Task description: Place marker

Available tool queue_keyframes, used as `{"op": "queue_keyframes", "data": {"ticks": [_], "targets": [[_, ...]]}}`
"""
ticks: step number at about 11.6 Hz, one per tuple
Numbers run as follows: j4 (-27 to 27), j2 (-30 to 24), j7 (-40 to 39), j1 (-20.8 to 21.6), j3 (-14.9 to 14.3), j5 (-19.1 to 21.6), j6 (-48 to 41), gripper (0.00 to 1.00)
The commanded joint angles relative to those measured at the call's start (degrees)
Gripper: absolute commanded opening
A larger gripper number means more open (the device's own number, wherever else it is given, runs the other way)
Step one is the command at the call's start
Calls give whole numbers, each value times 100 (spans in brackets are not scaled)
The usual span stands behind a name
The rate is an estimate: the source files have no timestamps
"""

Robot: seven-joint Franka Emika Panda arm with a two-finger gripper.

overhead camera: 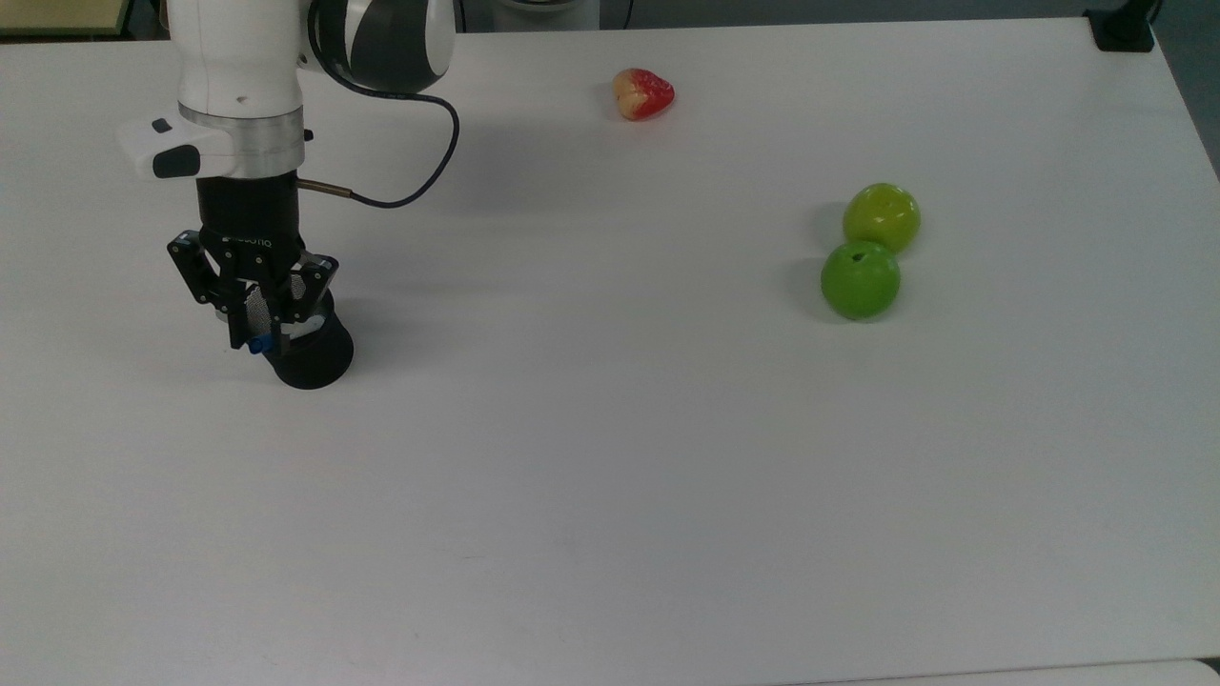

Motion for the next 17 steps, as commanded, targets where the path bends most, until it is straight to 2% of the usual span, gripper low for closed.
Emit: {"op": "queue_keyframes", "data": {"ticks": [1,7,11,13,17], "targets": [[-183,-82,115,70,-43,96,204,100],[-86,-134,239,96,-25,53,178,100],[81,-476,239,482,-25,44,-23,100],[186,-714,239,658,-25,17,-646,100],[564,-1311,230,1220,-25,-44,-2928,100]]}}
